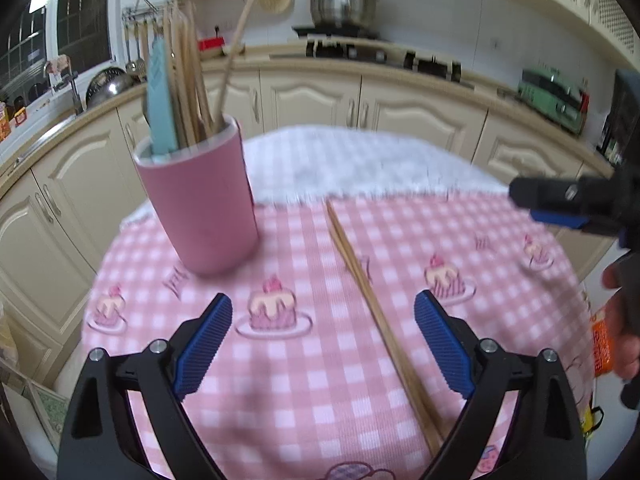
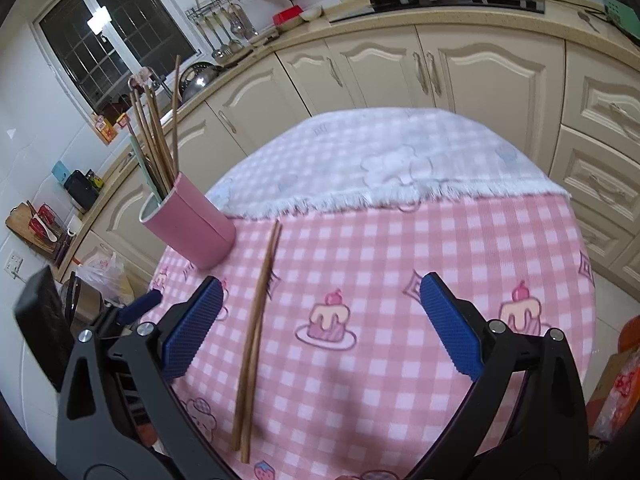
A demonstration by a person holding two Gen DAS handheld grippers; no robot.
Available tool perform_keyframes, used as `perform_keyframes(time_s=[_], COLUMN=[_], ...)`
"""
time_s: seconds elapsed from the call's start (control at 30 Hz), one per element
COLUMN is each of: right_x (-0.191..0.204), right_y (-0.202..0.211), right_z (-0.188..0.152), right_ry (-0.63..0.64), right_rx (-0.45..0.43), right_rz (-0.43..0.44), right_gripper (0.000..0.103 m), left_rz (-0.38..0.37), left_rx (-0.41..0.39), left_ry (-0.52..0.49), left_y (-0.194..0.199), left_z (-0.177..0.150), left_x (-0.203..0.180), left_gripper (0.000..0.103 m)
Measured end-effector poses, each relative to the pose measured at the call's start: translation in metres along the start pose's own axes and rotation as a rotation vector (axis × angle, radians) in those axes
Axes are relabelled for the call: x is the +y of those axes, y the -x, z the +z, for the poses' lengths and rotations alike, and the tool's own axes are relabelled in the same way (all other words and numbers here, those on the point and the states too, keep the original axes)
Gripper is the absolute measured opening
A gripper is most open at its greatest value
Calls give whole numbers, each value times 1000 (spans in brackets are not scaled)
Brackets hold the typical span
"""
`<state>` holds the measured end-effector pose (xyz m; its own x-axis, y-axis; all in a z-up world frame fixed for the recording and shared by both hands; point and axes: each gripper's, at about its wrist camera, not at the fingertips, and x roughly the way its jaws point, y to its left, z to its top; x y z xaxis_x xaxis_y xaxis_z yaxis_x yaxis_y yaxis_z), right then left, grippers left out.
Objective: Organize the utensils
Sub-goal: 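Move both tools down toward the last two chopsticks, then grasp a chopstick with the left tool while the right tool grasps the other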
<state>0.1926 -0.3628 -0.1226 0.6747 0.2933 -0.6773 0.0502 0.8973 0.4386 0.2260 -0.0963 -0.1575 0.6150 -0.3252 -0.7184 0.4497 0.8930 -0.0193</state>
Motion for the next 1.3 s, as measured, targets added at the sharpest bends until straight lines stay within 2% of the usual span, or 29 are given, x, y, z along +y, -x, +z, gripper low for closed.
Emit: perform_keyframes(time_s=[0.27,0.43,0.63,0.8,0.9,0.97,1.07,1.13,1.3], right_x=[-4,-1,10,25,31,32,34,40,63], right_y=[-5,-13,-33,-51,-55,-56,-60,-63,-83], right_z=[-9,-12,-21,-32,-37,-39,-37,-35,-33], right_ry=[4,20,90,175,217,226,231,247,306], right_rx=[31,62,147,210,227,231,237,237,264], right_rz=[-12,-22,-63,-110,-122,-123,-118,-118,-111], right_gripper=[97,97,97,97,97,97,97,97,96], left_rz=[33,33,46,26,-6,-27,-55,-73,-42], left_rx=[81,105,116,149,153,154,171,179,183], left_ry=[-30,3,-2,-41,-63,-75,-77,-82,-125], left_y=[-27,-35,-39,-48,-53,-53,-52,-50,-50], left_z=[-14,-18,-18,-11,-7,-3,1,1,2], left_x=[-7,3,11,10,8,8,14,19,22], left_gripper=[91,91,91,89,73,47,19,16,18])
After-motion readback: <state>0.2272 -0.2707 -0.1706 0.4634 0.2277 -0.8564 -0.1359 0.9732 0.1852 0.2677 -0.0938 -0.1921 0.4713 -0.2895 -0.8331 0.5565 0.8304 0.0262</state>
